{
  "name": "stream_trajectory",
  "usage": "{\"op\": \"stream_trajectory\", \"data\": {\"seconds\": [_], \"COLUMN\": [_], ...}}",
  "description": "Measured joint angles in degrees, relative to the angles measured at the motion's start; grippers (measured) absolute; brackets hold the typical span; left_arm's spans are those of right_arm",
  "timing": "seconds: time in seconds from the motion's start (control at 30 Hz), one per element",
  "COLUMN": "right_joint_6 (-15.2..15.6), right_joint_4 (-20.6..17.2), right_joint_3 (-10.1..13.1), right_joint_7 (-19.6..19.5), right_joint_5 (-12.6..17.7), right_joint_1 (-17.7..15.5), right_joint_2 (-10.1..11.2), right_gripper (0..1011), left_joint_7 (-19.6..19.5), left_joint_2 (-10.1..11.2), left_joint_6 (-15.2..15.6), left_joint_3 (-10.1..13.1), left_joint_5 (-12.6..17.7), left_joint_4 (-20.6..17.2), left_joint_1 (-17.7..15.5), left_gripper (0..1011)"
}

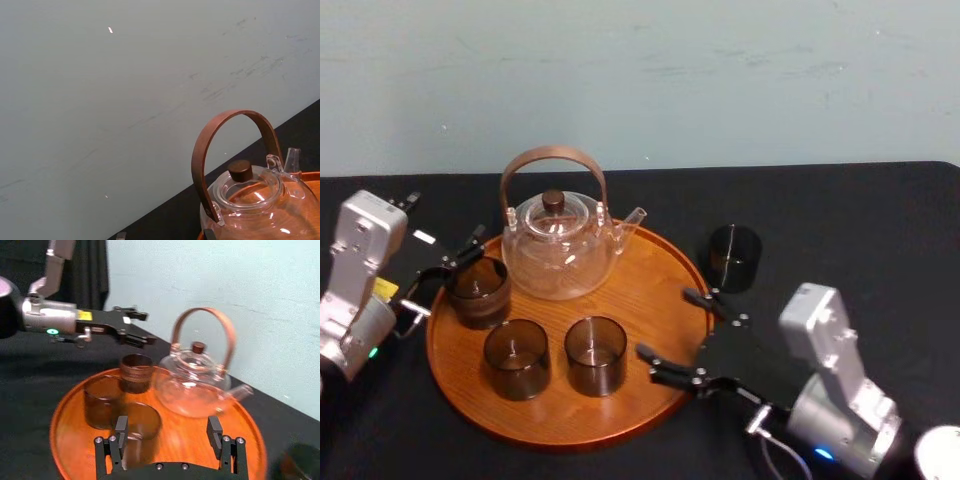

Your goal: Pick up the glass from the table and place it on the tray.

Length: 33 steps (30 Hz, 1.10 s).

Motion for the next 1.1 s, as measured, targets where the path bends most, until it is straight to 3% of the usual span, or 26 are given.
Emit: {"op": "stream_trajectory", "data": {"seconds": [0.13, 0.33, 0.63, 0.9, 1.1], "right_joint_6": [-0.31, -0.09, 2.28, 4.16, 5.12], "right_joint_4": [-0.90, -1.55, 1.09, 4.38, 7.65], "right_joint_3": [2.69, 8.58, 14.02, 15.08, 13.83], "right_joint_7": [-1.14, -4.23, -7.12, -7.19, -5.87], "right_joint_5": [1.29, 2.58, 2.94, 2.48, 1.68], "right_joint_1": [-2.15, -5.51, -5.60, -2.75, 0.84], "right_joint_2": [1.08, 2.37, 1.69, 0.25, -0.99], "right_gripper": [1002, 1002, 1002, 1002, 1002], "left_joint_7": [0.00, 0.00, 0.00, 0.00, 0.00], "left_joint_2": [0.00, 0.00, 0.00, 0.00, 0.00], "left_joint_6": [0.00, 0.00, 0.00, 0.00, 0.00], "left_joint_3": [0.00, 0.00, 0.00, 0.00, 0.00], "left_joint_5": [0.00, 0.00, 0.00, 0.00, 0.00], "left_joint_4": [0.00, 0.00, 0.00, 0.00, 0.00], "left_joint_1": [0.00, 0.00, 0.00, 0.00, 0.00], "left_gripper": [1001, 1002, 1001, 1001, 1001]}}
